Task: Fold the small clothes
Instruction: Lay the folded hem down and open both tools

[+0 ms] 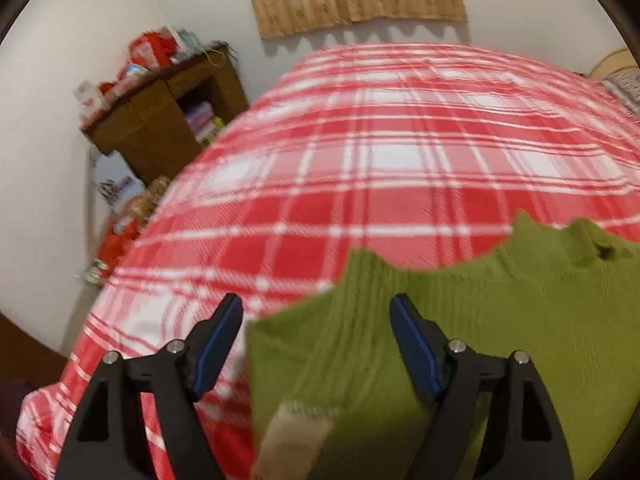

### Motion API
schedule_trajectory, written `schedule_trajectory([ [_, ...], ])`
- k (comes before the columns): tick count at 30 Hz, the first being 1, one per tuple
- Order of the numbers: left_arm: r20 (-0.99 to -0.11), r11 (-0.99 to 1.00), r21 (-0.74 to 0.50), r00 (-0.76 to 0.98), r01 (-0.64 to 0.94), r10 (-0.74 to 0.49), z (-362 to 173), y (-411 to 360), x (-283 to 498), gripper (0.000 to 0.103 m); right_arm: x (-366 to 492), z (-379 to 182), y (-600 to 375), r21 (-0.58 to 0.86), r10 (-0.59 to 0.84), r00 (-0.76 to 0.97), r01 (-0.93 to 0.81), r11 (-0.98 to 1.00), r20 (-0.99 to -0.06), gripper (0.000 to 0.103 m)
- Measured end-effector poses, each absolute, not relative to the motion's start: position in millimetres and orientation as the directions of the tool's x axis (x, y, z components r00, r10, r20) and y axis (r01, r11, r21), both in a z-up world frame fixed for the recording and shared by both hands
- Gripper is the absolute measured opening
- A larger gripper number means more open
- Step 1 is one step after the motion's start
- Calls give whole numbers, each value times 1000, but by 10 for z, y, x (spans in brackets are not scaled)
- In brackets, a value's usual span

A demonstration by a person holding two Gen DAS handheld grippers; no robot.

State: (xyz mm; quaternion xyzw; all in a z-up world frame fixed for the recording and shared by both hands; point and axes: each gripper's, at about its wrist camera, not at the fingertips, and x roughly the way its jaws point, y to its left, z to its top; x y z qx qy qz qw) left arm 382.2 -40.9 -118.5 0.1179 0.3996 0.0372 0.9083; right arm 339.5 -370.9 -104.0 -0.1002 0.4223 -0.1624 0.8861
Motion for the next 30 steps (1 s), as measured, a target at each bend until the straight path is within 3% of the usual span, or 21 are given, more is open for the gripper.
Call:
schedule_trajectory([
  [4, -691, 946, 324, 679, -15, 248, -1212, -466, 3870, 96, 3172, -862, -3732, -235, -321, 647, 218, 947, -692, 16],
  [7, -708, 954, 297, 662, -34, 244, -1205, -377, 3917, 103, 2710, -523, -3615, -115, -254, 740, 234, 965, -623, 19],
  [11, -774, 986, 165, 614, -34, 151, -1162, -183, 3968, 103, 2234, -486, -3229, -48, -96, 747, 86, 995, -657, 21],
  [15, -768, 991, 135, 633, 3, 103, -973, -174, 3600, 89, 1889, -730, -3019, -43, -50, 718, 28, 999, -694, 22],
  [17, -728, 983, 182, 676, 30, 115, -862, -228, 3275, 89, 1821, -881, -3039, -60, -71, 693, 40, 997, -717, 22],
  [20, -706, 979, 190, 704, 79, 80, -754, -223, 2831, 89, 1725, -1040, -3215, 29, -44, 688, 94, 995, -724, 22],
  [26, -700, 977, 181, 713, 108, 51, -725, -100, 2315, 90, 1484, -954, -3339, 26, -166, 674, 266, 964, -720, 22],
  [30, -690, 981, 152, 724, 120, 18, -789, -22, 2164, 92, 1252, -836, -3428, 98, -137, 706, 282, 954, -695, 22],
])
